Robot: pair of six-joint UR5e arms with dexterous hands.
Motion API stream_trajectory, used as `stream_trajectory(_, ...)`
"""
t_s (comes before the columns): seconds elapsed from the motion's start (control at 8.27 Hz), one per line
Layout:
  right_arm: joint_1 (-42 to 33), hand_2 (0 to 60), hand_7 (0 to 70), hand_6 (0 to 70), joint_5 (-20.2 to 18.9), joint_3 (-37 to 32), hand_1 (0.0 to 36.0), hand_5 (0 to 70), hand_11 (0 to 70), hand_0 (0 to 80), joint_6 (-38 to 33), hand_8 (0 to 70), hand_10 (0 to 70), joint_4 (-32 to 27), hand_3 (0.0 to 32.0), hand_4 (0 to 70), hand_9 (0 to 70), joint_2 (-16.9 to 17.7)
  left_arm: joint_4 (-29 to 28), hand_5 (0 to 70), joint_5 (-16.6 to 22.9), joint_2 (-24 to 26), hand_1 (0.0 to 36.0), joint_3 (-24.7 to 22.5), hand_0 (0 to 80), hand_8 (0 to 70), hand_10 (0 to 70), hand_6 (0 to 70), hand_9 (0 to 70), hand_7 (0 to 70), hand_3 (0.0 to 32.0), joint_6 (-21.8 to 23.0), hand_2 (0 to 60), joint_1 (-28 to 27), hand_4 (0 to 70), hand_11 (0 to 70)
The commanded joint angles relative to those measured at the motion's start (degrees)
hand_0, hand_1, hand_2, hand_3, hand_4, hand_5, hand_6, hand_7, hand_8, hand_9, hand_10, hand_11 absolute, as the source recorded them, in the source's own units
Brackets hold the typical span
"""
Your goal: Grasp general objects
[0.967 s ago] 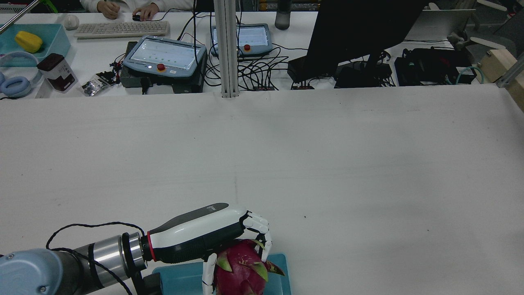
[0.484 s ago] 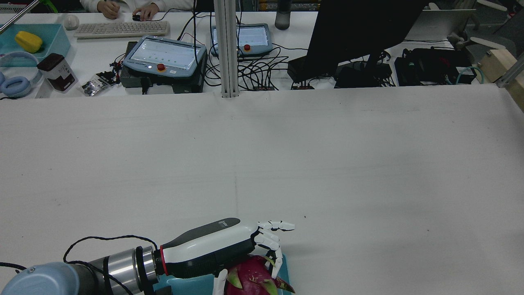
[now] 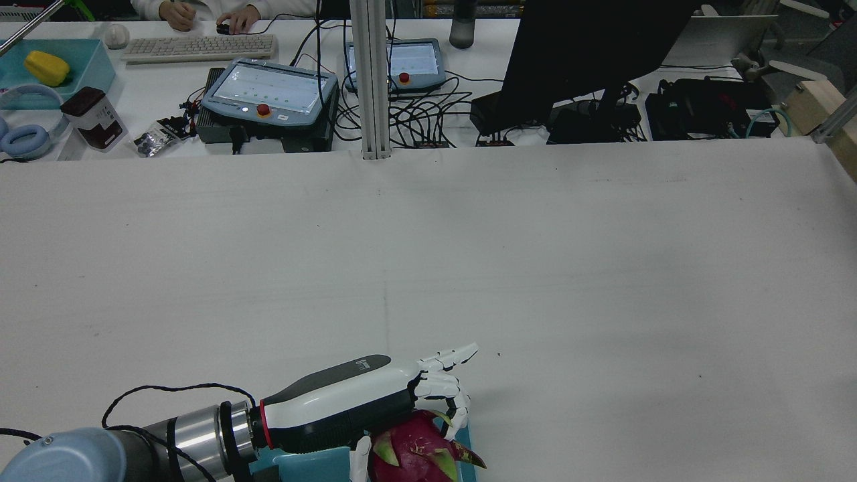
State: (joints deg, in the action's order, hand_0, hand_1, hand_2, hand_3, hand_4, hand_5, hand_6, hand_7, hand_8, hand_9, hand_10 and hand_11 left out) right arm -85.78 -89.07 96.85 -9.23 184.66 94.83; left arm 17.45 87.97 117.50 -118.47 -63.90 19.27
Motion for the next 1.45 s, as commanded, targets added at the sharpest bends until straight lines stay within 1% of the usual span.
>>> stream_trajectory(0.0, 0.0, 0.0, 0.0, 0.0, 0.04, 0.0, 0.0, 0.0, 0.0, 0.0, 0.0, 0.0, 0.0, 0.0, 0.0, 0.0, 0.0, 0.0, -0.31, 0.0, 0.01, -0.25, 12.8, 0.0, 50.0, 0.0, 0.0, 1.2, 0.0, 6.8, 0.0, 0.0, 0.0, 0.07, 9.1, 0.8)
stream_trajectory(0.12, 0.0, 0.0, 0.0, 0.0, 0.04, 0.0, 0.0, 0.0, 0.0, 0.0, 0.0, 0.0, 0.0, 0.0, 0.0, 0.0, 0.0, 0.0, -0.31, 0.0, 0.1, -0.25, 13.1, 0.0, 50.1, 0.0, 0.0, 0.0, 0.0, 5.6, 0.0, 0.09, 0.0, 0.15, 7.9, 0.5)
stream_trajectory(0.36, 0.0, 0.0, 0.0, 0.0, -0.05, 0.0, 0.0, 0.0, 0.0, 0.0, 0.0, 0.0, 0.0, 0.0, 0.0, 0.0, 0.0, 0.0, -0.57, 0.0, 0.19, -0.95, 13.1, 0.08, 50.0, 0.0, 0.0, 0.2, 0.0, 6.2, 0.0, 0.09, 0.0, 0.42, 7.7, 0.7)
stream_trajectory(0.6, 0.0, 0.0, 0.0, 0.0, -0.05, 0.0, 0.0, 0.0, 0.0, 0.0, 0.0, 0.0, 0.0, 0.0, 0.0, 0.0, 0.0, 0.0, -1.36, 0.0, 0.54, -3.4, 12.8, 0.43, 49.8, 0.0, 0.0, 0.1, 0.0, 6.1, 0.0, 0.44, 0.0, 1.03, 8.1, 0.4)
stream_trajectory(0.73, 0.0, 0.0, 0.0, 0.0, 0.04, 0.0, 0.0, 0.0, 0.0, 0.0, 0.0, 0.0, 0.0, 0.0, 0.0, 0.0, 0.0, 0.0, -2.58, 0.0, 0.45, -5.24, 13.0, 0.87, 49.8, 0.0, 0.0, 0.0, 0.0, 6.1, 0.0, 0.53, 0.0, 4.6, 8.2, 0.3)
stream_trajectory(0.85, 0.0, 0.0, 0.0, 0.0, 0.04, 0.0, 0.0, 0.0, 0.0, 0.0, 0.0, 0.0, 0.0, 0.0, 0.0, 0.0, 0.0, 0.0, -6.51, 0.0, 0.54, -9.35, 12.7, 1.4, 49.2, 0.0, 0.0, 0.0, 0.0, 6.2, 0.0, 1.22, 0.0, 9.95, 8.2, 0.3)
stream_trajectory(0.97, 0.0, 0.0, 0.0, 0.0, 0.04, 0.0, 0.0, 0.0, 0.0, 0.0, 0.0, 0.0, 0.0, 0.0, 0.0, 0.0, 0.0, 0.0, -12.73, 0.0, 0.54, -12.7, 19.3, 5.41, 51.8, 0.0, 0.0, 0.0, 0.0, 5.8, 0.0, 4.8, 10.0, 15.83, 9.8, 1.4)
stream_trajectory(1.09, 0.0, 0.0, 0.0, 0.0, 0.04, 0.0, 0.0, 0.0, 0.0, 0.0, 0.0, 0.0, 0.0, -0.09, 0.0, 0.0, 0.0, 0.0, -20.01, 0.0, 0.62, -13.43, 23.5, 11.8, 51.4, 0.0, 0.2, 0.9, 0.2, 8.1, 0.0, 10.05, 28.3, 21.02, 11.2, 2.8)
stream_trajectory(1.21, 0.0, 0.0, 0.0, 0.0, 0.04, 0.0, 0.0, 0.0, 0.0, 0.0, 0.0, 0.0, 0.0, 0.0, 0.0, 0.0, 0.0, 0.0, -21.56, 0.0, 0.54, -13.52, 25.0, 14.91, 51.1, 0.0, 0.9, 1.6, 0.4, 9.1, 0.0, 11.32, 35.5, 26.47, 12.0, 3.7)
stream_trajectory(1.33, 0.0, 0.0, 0.0, 0.0, 0.04, 0.0, 0.0, 0.0, 0.0, 0.0, 0.0, 0.0, 0.0, 0.0, 0.0, 0.0, 0.0, 0.0, -22.71, 0.0, 0.62, -14.22, 27.7, 16.94, 50.9, 0.0, 1.9, 3.0, 0.6, 10.3, 0.0, 11.86, 48.6, 31.92, 13.2, 5.4)
